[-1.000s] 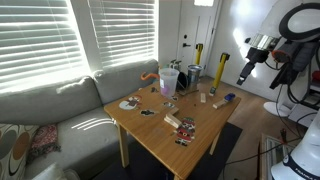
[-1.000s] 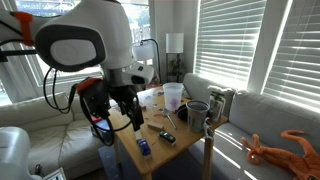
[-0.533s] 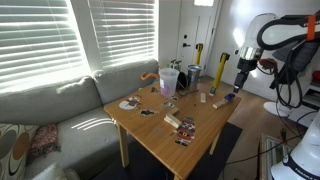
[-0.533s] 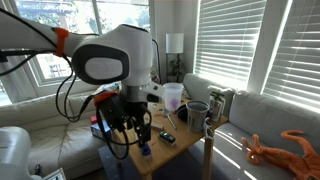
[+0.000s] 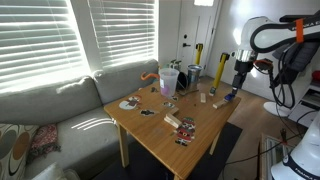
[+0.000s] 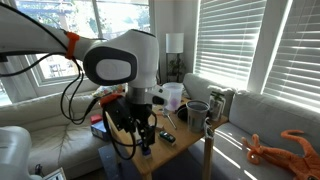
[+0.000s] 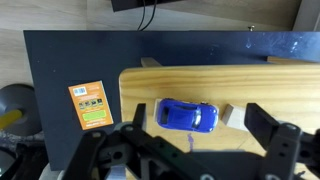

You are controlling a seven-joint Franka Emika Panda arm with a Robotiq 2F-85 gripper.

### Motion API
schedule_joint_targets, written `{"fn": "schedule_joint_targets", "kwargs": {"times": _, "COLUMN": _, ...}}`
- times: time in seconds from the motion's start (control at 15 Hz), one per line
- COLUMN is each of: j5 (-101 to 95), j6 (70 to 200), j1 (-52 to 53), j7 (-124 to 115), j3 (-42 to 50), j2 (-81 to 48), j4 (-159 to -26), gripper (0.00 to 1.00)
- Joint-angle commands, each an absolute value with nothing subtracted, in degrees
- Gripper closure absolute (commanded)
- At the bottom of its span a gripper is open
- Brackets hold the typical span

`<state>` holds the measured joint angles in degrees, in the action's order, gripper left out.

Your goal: Pick up the wooden block with the toy blue car on it and put it on the left wooden block, pick up the wooden block with the toy black car on it and put it on the top right wooden block

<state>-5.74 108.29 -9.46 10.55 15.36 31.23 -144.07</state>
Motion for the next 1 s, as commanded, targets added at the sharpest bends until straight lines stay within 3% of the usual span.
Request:
{"fn": "schedule_joint_targets", "kwargs": {"times": 0.0, "j5": -5.4, "j6": 109.8, "j1": -10.2, "j7": 10.4, "j3": 14.4, "j2": 31.0, "j4": -144.6, "gripper": 0.0}}
{"fn": "schedule_joint_targets", "kwargs": {"times": 0.93, "j5": -6.1, "j6": 119.5, "j1": -10.3, "j7": 10.9, "j3": 14.2, "j2": 27.9, "j4": -148.4, "gripper": 0.0}}
